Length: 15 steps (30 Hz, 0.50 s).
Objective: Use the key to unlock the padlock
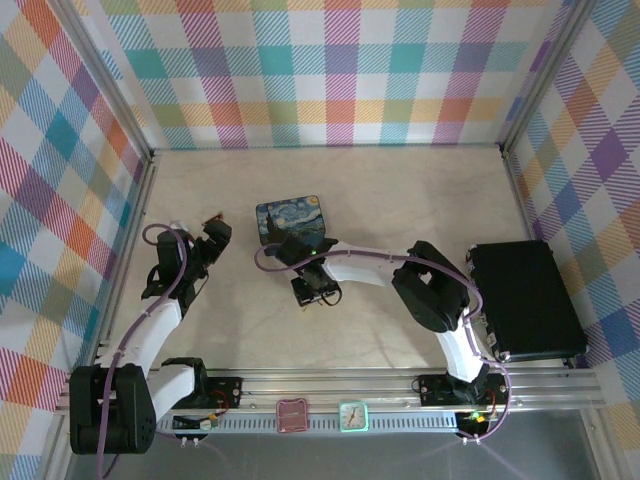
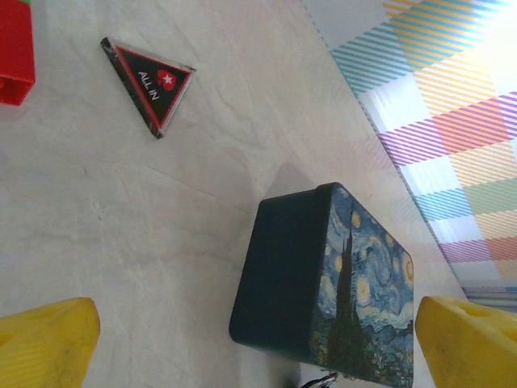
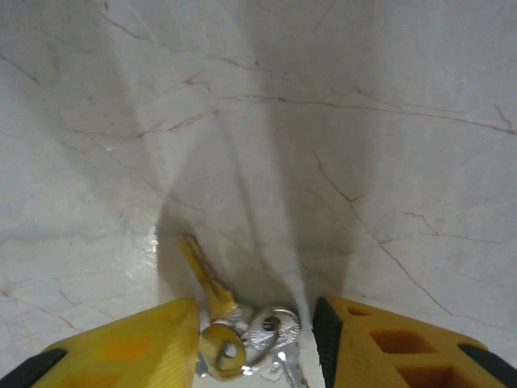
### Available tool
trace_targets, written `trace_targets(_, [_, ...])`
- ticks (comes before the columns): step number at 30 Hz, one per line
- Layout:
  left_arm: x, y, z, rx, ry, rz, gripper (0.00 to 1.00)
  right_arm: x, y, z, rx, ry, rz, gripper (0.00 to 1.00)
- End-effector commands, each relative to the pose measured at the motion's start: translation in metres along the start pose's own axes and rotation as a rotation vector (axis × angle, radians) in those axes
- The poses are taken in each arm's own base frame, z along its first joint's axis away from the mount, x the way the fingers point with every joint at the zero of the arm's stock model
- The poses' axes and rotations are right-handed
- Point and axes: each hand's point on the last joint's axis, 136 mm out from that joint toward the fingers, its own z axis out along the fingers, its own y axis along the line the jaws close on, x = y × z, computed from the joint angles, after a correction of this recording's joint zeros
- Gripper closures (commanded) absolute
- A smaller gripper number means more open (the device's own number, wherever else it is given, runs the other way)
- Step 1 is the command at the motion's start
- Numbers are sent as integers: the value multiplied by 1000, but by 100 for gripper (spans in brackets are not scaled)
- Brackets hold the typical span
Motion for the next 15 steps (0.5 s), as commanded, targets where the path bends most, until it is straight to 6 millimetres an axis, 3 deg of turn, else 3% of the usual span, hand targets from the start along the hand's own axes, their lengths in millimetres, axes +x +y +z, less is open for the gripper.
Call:
trace_targets(1, [-6, -3, -3, 21, -37, -16, 0, 9, -8, 9, 56, 20, 27, 59])
trace_targets(5, [-5, -9, -3, 34, -22, -4, 0, 16, -13, 14, 68, 38, 34, 67])
trace_targets(9, [-2, -14, 0, 52, -4, -7, 0, 25, -20, 14, 87, 66, 0, 82])
trace_targets(15, [12, -35, -2, 120, 36, -8, 0, 16, -35, -7, 33, 12, -23, 98])
